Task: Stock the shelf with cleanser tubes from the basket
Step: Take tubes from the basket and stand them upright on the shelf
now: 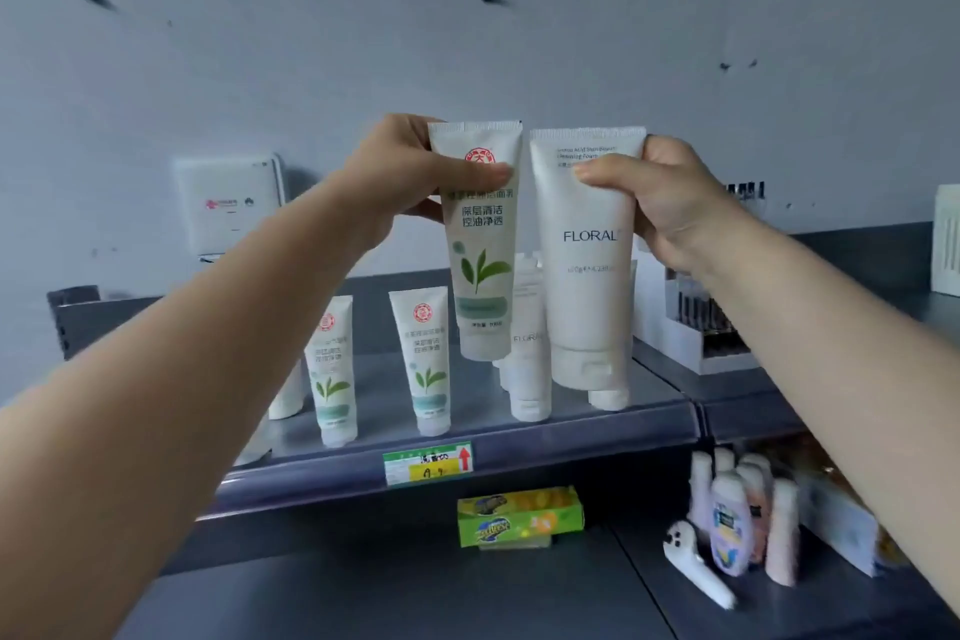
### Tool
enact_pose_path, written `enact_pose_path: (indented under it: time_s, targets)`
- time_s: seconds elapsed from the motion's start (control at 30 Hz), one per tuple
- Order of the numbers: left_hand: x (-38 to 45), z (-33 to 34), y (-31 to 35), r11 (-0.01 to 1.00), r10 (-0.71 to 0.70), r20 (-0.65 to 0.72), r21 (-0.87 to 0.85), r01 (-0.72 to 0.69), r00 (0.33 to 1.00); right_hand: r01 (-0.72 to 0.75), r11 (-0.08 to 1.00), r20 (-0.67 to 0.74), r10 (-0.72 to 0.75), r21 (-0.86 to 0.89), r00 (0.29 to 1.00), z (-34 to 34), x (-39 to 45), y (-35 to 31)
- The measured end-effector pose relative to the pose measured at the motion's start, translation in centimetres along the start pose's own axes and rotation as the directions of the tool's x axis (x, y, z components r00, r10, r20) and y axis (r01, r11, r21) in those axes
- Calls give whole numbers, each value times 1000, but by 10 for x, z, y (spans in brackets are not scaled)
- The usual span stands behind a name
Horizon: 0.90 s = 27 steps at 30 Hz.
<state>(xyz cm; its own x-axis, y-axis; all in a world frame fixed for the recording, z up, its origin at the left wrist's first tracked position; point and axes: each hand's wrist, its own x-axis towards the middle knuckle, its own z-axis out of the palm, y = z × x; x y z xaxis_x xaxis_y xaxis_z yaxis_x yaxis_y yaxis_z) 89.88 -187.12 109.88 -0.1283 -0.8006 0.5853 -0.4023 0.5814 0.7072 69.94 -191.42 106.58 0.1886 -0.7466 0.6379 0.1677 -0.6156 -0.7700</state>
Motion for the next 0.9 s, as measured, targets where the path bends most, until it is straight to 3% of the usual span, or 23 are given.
enact_pose_path:
  time_s: [0.3, 0.43, 0.67, 0.9]
  targets:
    - [16, -82, -19, 999, 5, -77, -52, -9, 997, 21, 999, -29, -22, -30, 999, 58, 46, -11]
    - [30, -95, -26, 996, -8, -79, -95, 0, 997, 1, 999, -78, -4, -41, 997, 68, 60, -8]
    - [60, -101, -57, 992, -10, -208, -128, -17, 978, -2, 1000, -181, -3, -29, 983, 70, 81, 4]
    - [87, -90, -93, 989, -149, -145, -29, 146, 978, -9, 1000, -182, 6, -11, 983, 68, 111, 22]
